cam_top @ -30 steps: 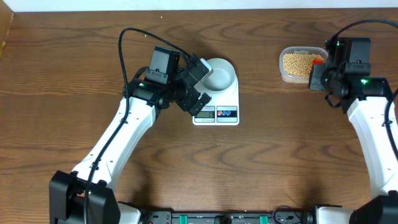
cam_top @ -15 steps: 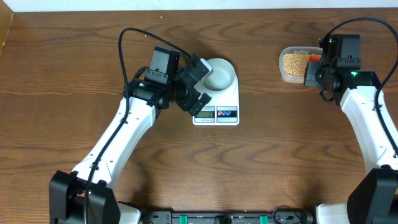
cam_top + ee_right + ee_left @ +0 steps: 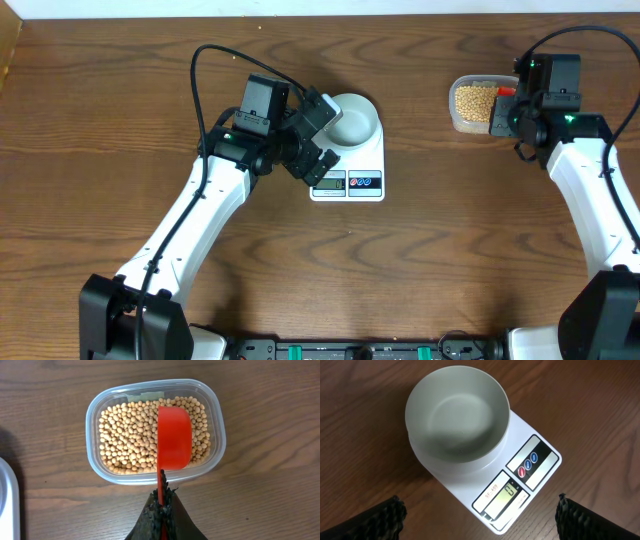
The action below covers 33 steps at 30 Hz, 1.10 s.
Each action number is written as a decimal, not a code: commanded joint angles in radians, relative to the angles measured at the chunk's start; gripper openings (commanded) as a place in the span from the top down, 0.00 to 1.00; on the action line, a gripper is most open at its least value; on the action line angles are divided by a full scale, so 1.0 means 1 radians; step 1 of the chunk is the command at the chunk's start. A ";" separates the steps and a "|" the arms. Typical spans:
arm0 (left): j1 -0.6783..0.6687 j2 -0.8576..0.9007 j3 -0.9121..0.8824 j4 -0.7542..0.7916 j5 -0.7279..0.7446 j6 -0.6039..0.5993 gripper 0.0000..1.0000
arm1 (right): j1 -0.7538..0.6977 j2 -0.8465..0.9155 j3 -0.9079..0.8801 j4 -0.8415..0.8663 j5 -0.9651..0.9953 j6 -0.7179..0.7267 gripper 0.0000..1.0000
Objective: Scoop item into bowl and weigh 50g on scale
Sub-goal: 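Lower the red scoop into the chickpea tub with the right gripper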
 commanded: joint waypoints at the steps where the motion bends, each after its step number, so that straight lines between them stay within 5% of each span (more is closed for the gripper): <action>1: 0.003 -0.024 -0.005 0.001 0.012 0.019 0.02 | 0.002 -0.005 0.018 0.005 0.037 -0.024 0.99; 33: 0.003 -0.024 -0.005 0.001 0.012 0.019 0.02 | 0.004 0.106 0.018 0.037 -0.035 -0.081 0.99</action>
